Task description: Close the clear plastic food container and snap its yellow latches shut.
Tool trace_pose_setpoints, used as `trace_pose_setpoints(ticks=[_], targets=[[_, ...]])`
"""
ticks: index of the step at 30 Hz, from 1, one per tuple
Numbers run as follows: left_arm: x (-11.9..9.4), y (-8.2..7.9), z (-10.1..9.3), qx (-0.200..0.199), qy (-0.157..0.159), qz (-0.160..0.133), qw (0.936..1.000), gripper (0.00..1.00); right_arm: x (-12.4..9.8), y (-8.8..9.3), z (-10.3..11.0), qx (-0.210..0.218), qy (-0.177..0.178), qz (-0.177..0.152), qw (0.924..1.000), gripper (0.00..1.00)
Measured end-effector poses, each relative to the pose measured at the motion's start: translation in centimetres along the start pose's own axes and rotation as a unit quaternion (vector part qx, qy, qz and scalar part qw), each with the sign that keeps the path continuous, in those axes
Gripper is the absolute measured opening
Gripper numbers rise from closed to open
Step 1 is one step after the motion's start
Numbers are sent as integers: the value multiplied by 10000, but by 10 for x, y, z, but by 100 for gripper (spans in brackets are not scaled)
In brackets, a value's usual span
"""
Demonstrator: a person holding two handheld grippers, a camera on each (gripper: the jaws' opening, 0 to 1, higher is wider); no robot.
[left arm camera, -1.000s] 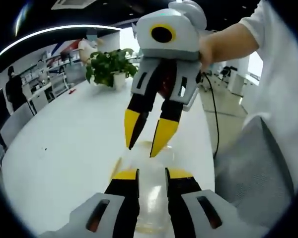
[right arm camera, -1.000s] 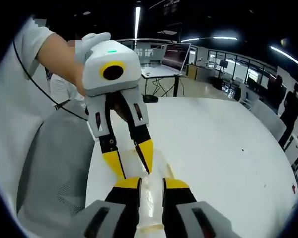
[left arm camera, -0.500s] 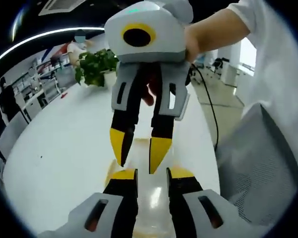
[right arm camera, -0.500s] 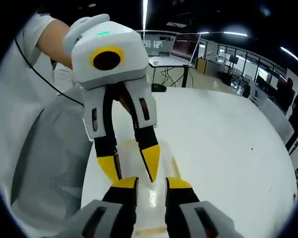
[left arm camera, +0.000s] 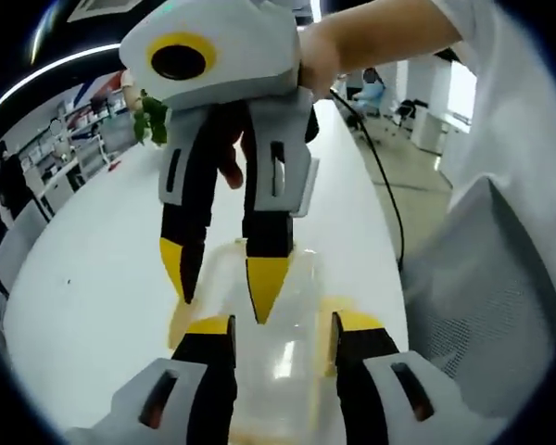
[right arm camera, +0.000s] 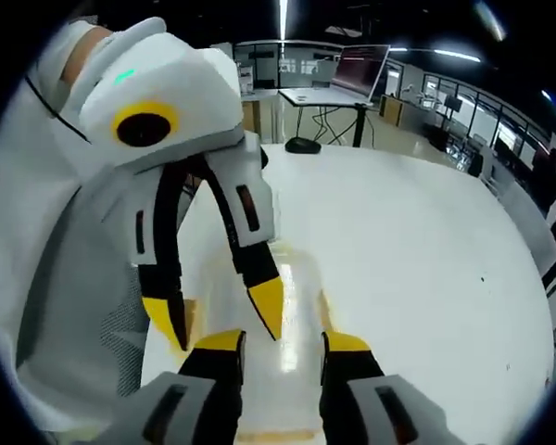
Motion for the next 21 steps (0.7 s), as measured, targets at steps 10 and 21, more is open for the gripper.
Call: trace_pose_setpoints(ticks=[10, 21], targets=[[3, 8, -2, 454, -242, 174, 9985, 50, 10, 8, -7, 184, -253, 346, 9989, 57], [7, 5, -1, 729, -316, 253, 9965, 50, 13, 3, -12, -17, -298, 670, 9973, 55]])
Point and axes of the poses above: the point that each gripper's makers call its tool centre point, and the gripper's own axes: x roughly forward along the fingers, z roughly to its left, y roughly out of its underside, the point moved 8 cm from there along -x, roughly backward along the fingers, and after that the axes turned 11 degrees about -y, right-handed, at the moved point
